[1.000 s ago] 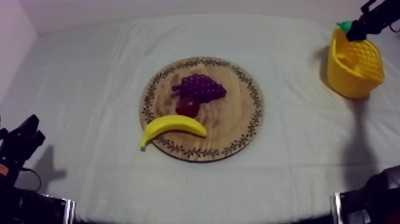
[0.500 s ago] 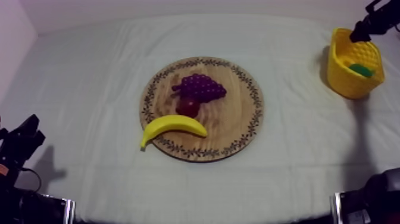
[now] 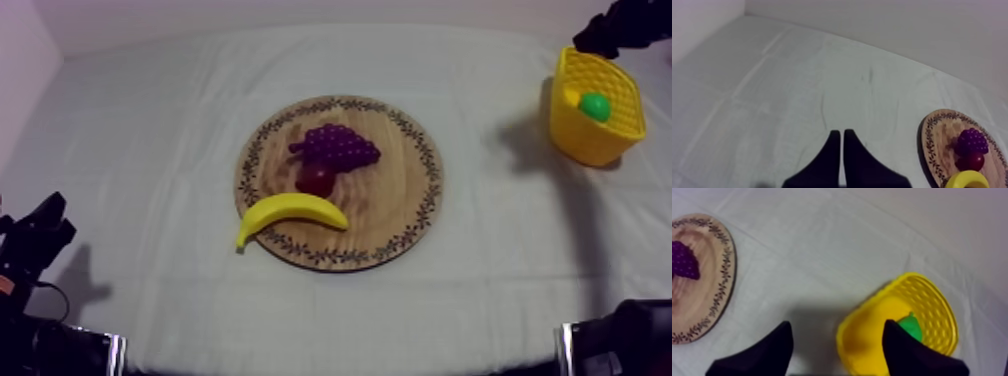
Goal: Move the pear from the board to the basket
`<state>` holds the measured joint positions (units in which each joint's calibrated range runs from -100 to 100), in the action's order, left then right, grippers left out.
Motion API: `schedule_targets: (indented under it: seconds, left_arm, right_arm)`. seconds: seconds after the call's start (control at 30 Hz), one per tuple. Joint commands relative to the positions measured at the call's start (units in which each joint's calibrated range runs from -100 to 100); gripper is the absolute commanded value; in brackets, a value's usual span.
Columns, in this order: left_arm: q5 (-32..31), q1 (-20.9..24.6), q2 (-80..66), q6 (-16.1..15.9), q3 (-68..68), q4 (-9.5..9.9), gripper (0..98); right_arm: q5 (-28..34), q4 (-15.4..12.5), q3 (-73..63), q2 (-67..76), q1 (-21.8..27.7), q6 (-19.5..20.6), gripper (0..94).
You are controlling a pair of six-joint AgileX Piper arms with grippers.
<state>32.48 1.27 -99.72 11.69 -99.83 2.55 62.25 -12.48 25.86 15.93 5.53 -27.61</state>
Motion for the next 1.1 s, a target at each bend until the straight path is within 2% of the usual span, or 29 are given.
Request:
schedule_targets:
  seconds: [0.0, 0.1, 0.3, 0.53, 0.77, 0.93, 1.0, 1.07]
  left_arm:
    - [0.0, 0.0, 0.0, 0.0, 0.1, 0.01, 0.1]
    - [0.0, 0.0, 0.0, 0.0, 0.1, 0.01, 0.1]
    - [0.0, 0.0, 0.0, 0.0, 0.1, 0.01, 0.1]
    - [0.0, 0.0, 0.0, 0.0, 0.1, 0.01, 0.1]
    - [0.0, 0.0, 0.0, 0.0, 0.1, 0.01, 0.1]
    - [0.0, 0.0, 0.0, 0.0, 0.1, 0.01, 0.1]
    - [0.0, 0.0, 0.0, 0.0, 0.1, 0.01, 0.1]
    - [0.0, 0.0, 0.0, 0.0, 0.1, 0.01, 0.1]
  right_arm:
    - [-4.9, 0.5, 11.2, 12.7, -3.2, 1.7, 48.4]
    - [-9.0, 1.5, 20.5, 23.4, -6.3, 4.1, 42.7]
    - [-11.6, 1.3, 32.5, 39.7, -8.4, 6.6, 29.2]
    - [-17.1, -0.6, 45.9, 52.3, -8.3, 6.1, 11.7]
    - [-28.9, -2.1, 59.8, 60.8, -7.9, 7.1, 2.7]
    - [-35.4, -3.1, 68.5, 66.2, -6.9, 8.8, 0.9]
    - [-36.6, -2.2, 70.7, 67.7, -6.2, 10.1, 0.7]
    - [-36.9, 0.0, 72.1, 69.0, -5.6, 12.4, 0.5]
